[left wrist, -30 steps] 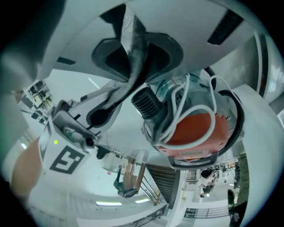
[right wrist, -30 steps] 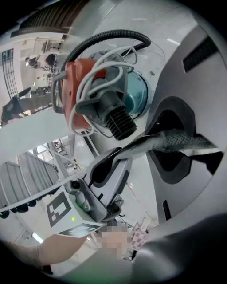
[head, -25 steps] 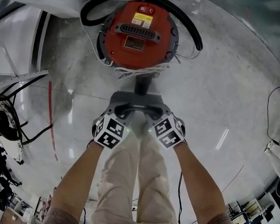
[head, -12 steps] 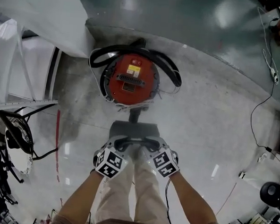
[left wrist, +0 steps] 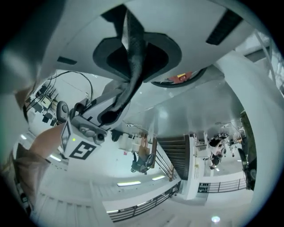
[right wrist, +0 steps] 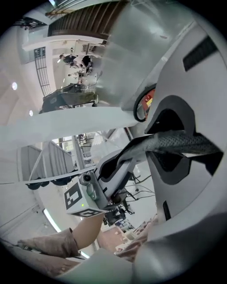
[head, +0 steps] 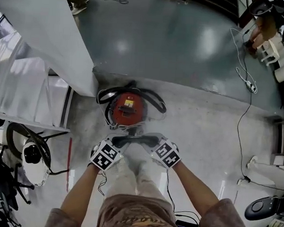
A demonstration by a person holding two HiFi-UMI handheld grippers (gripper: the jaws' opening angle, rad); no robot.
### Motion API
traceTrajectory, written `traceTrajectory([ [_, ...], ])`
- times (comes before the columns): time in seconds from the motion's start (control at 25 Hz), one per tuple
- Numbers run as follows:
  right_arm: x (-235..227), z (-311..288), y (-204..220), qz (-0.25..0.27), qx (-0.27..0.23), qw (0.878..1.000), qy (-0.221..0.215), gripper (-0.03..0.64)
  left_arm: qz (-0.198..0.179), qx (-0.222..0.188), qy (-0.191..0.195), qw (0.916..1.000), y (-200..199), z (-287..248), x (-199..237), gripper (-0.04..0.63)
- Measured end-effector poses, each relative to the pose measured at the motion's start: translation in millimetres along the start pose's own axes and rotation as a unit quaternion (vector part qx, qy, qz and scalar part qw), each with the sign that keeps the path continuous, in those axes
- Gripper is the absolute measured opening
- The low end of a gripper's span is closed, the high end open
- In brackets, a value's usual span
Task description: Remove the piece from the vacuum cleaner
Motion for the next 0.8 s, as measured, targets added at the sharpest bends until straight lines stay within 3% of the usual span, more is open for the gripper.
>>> traceTrajectory([
  [0.24,1,72,-51,0.011,-0.058,0.998,0.018,0.06,-0.017,-0.023,0.018,0.9994,-56,68,-12,0.058],
  [0.36,5,102,-67,0.0,-0.079,0.997,0.009,0.067,-0.046,-0.026,0.023,0.9983,-77,93,-22,0.057],
  [0.48,18,122,-82,0.026,-0.084,0.996,0.012,0.066,-0.062,-0.037,0.015,0.9973,-84,118,-30,0.055],
  [0.6,31,135,-92,0.057,-0.086,0.994,0.021,0.06,-0.055,-0.059,0.019,0.9966,-85,133,-36,0.054],
  [0.8,46,144,-87,0.042,-0.094,0.994,0.023,0.06,-0.051,-0.067,0.024,0.9962,-82,140,-48,0.054],
])
Point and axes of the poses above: the fingertips, and each gripper's own axes: z backward along the fingers, x to its left, y out of its underside, the point moved 2 cm from there along z, backward along the fingers, and after that the axes turned 12 degrees about x, right-handed, at the moved point
